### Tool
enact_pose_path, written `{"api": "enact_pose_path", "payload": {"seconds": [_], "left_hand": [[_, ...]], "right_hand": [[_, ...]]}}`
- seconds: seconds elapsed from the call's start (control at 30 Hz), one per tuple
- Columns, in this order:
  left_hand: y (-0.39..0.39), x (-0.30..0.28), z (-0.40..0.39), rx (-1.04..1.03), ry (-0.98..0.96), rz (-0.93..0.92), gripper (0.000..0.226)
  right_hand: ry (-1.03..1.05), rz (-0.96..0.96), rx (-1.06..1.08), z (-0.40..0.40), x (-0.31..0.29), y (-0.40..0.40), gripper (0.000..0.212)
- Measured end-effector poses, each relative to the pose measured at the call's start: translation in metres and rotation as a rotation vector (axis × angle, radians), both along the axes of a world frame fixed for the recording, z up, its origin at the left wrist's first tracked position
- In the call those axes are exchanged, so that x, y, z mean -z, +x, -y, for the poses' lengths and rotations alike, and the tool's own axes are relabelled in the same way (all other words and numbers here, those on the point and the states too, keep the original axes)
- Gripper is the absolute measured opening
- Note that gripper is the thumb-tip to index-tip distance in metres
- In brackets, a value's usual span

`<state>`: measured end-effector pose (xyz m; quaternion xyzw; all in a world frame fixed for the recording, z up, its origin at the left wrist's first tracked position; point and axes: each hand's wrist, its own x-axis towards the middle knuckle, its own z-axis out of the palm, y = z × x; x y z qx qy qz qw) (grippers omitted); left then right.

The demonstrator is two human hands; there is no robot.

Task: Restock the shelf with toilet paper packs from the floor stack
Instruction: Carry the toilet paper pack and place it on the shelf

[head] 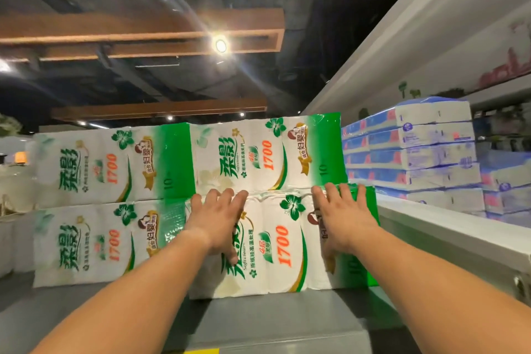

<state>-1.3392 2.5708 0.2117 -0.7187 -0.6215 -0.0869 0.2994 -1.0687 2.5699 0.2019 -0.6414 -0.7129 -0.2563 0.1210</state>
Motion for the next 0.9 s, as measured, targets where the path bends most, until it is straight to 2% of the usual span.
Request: {"api": "enact_pose_path", "payload": {"seconds": [0.6, 0.67, 0.8, 0.9], "left_hand": [[0.021, 0.003, 0.009, -0.051, -0.011, 0.009, 0.145], [0.025, 0.006, 0.012, -0.082, -0.025, 0.022, 0.147], [0.034, 0.007, 0.024, -0.070, -0.039, 0.055, 0.144], [0.036, 0.009, 0.038, 0.004, -0.019, 0.084, 0.135]], "right_hand": [[-0.003, -0.013, -0.057, -0.010, 0.000, 0.030, 0.140], [0.005, 0.004, -0.032, -0.005, 0.001, 0.025, 0.135], [0.058, -0.041, -0.073, 0.008, 0.007, 0.013, 0.109], [0.039, -0.074, -0.119, 0.027, 0.018, 0.003, 0.114]]}}
